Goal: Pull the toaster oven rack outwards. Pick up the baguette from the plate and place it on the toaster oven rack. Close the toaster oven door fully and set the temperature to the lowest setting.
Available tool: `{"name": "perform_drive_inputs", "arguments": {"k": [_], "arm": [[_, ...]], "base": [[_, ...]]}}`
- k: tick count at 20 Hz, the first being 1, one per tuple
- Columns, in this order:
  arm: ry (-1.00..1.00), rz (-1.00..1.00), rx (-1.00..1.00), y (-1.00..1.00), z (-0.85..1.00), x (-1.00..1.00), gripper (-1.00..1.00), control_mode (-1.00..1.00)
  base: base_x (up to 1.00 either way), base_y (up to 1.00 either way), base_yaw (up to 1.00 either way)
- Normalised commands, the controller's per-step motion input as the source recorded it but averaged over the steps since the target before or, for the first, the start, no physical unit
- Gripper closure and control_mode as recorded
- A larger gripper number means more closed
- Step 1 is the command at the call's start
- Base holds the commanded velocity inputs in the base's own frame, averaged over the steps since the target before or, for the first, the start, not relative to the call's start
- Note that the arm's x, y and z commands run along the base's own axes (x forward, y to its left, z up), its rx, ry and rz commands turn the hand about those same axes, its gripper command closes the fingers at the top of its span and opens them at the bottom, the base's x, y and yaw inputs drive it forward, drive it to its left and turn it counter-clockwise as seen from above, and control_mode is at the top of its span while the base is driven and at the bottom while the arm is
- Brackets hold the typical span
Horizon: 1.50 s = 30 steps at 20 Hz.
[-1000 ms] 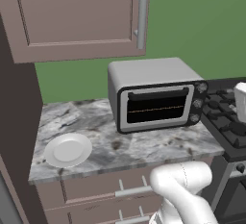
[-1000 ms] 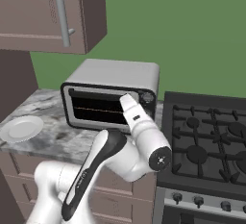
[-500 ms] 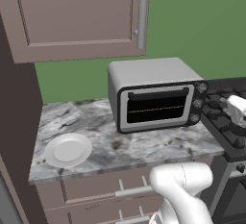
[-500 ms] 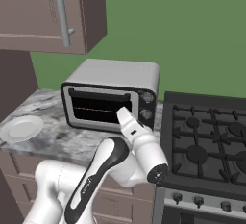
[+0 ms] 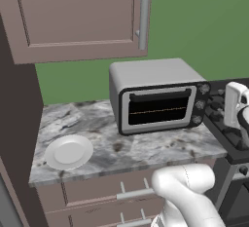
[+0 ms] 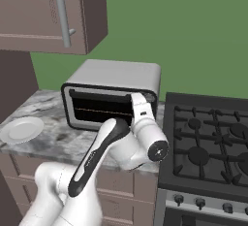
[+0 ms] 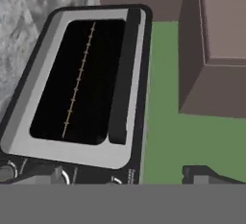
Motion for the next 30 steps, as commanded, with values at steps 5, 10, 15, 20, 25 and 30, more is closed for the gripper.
{"name": "perform_drive_inputs", "arguments": {"k": [5, 10, 15, 20, 25, 30], "arm": [[0.16, -0.10, 0.45, 0.00, -0.36, 0.01, -1.00, -1.00], [-0.01, -0.20, 0.39, 0.00, -0.52, -0.02, -1.00, -1.00], [-0.07, -0.23, 0.32, 0.00, -0.32, 0.07, -1.00, -1.00], [-0.01, -0.19, 0.22, 0.00, -0.11, 0.46, -1.00, -1.00], [0.00, -0.06, 0.16, -0.04, -0.03, 0.33, -1.00, -1.00], [-0.01, 0.00, 0.08, -0.29, -0.23, 0.01, -1.00, -1.00]], "base": [[0.00, 0.00, 0.00], [0.00, 0.00, 0.00], [0.00, 0.00, 0.00], [0.00, 0.00, 0.00], [0.00, 0.00, 0.00], [0.00, 0.00, 0.00]]}}
